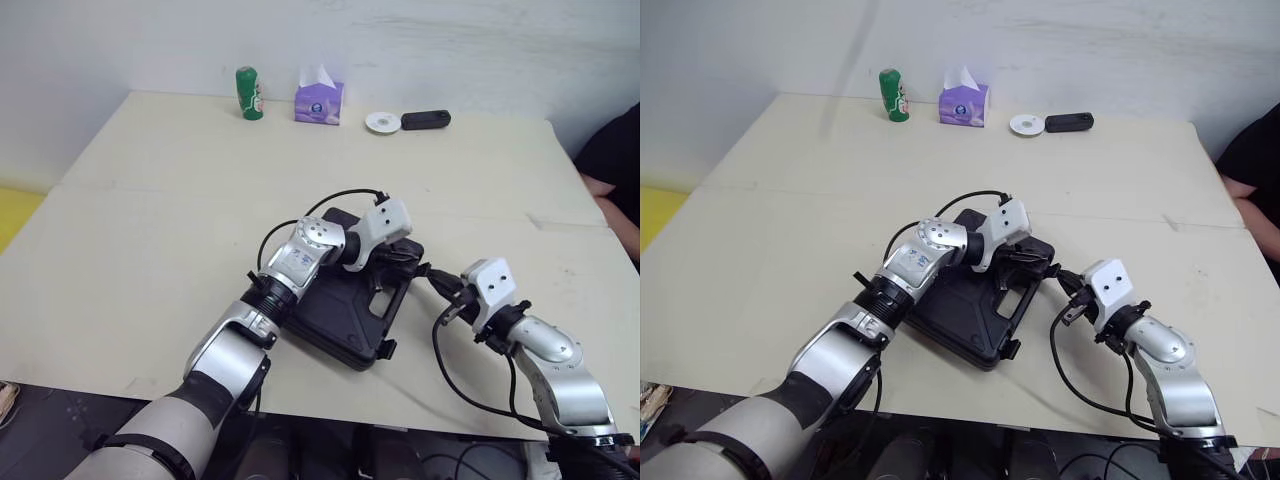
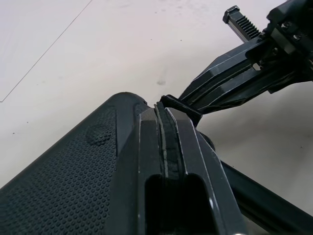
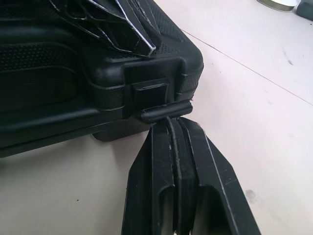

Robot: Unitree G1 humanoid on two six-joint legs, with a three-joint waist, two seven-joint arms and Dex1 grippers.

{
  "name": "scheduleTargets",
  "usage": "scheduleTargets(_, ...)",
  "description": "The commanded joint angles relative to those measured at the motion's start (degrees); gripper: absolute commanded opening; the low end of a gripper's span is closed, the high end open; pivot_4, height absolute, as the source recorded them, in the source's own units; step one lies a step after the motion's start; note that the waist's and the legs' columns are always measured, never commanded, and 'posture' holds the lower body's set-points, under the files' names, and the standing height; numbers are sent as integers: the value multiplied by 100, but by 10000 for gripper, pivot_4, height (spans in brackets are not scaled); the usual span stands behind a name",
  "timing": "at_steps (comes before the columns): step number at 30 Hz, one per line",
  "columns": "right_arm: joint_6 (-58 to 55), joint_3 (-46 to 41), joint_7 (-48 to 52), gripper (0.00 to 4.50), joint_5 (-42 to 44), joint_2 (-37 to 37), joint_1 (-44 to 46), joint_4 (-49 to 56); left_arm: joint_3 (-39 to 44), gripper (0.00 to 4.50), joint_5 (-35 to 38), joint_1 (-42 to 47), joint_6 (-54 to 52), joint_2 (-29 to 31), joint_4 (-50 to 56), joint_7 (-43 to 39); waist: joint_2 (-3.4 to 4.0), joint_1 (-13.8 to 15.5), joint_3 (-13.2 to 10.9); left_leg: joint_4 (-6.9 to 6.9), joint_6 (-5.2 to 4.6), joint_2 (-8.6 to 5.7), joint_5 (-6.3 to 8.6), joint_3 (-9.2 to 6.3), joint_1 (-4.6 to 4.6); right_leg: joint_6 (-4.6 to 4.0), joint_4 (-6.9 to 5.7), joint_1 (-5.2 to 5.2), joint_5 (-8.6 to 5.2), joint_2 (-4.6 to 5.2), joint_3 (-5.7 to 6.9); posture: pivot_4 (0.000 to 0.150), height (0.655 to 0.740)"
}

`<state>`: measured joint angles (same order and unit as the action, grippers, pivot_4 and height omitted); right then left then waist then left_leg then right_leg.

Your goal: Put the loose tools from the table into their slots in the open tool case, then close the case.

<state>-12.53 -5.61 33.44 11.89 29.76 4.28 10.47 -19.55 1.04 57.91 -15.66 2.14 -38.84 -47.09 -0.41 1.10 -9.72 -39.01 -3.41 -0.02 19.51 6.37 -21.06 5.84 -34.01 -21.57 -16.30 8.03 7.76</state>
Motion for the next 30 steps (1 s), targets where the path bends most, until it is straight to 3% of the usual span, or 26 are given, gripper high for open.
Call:
scheduleTargets(1, 111, 5, 16, 0, 27, -40, 136, 35, -203, 261, -443, -382, -302, 231, -510, 195, 1, -23, 0, 0, 1, 1, 0, 0, 0, 0, 0, 0, 0, -1, 0, 1500, 7400)
scheduleTargets(30, 44, 443, 300, 0, 5, -132, 758, 113, -432, 261, -505, -744, -663, 446, -43, -52, 16, -167, 4, 5, 12, 9, 2, 1, 1, -3, 1, -3, -1, -4, 0, 1500, 7400)
